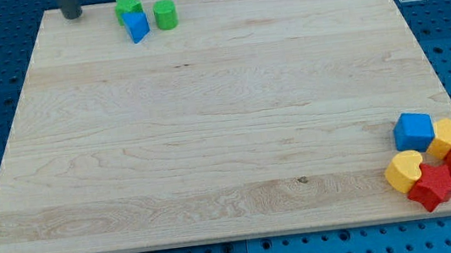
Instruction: Move the green star to top right
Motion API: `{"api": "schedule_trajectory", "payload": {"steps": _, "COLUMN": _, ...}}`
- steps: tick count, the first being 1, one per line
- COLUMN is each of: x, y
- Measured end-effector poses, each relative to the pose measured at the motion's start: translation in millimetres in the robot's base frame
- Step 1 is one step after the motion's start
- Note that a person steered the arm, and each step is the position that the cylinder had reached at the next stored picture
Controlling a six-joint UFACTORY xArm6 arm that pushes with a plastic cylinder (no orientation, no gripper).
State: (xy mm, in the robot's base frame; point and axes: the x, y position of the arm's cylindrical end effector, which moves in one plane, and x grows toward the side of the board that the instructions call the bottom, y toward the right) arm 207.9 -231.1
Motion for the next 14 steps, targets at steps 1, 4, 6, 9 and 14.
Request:
{"api": "schedule_trajectory", "payload": {"steps": 1, "x": 14, "y": 52}}
{"api": "schedule_trajectory", "payload": {"steps": 4, "x": 32, "y": 82}}
{"api": "schedule_trajectory", "payload": {"steps": 6, "x": 17, "y": 49}}
{"api": "schedule_trajectory", "payload": {"steps": 9, "x": 25, "y": 85}}
{"api": "schedule_trajectory", "payload": {"steps": 14, "x": 6, "y": 130}}
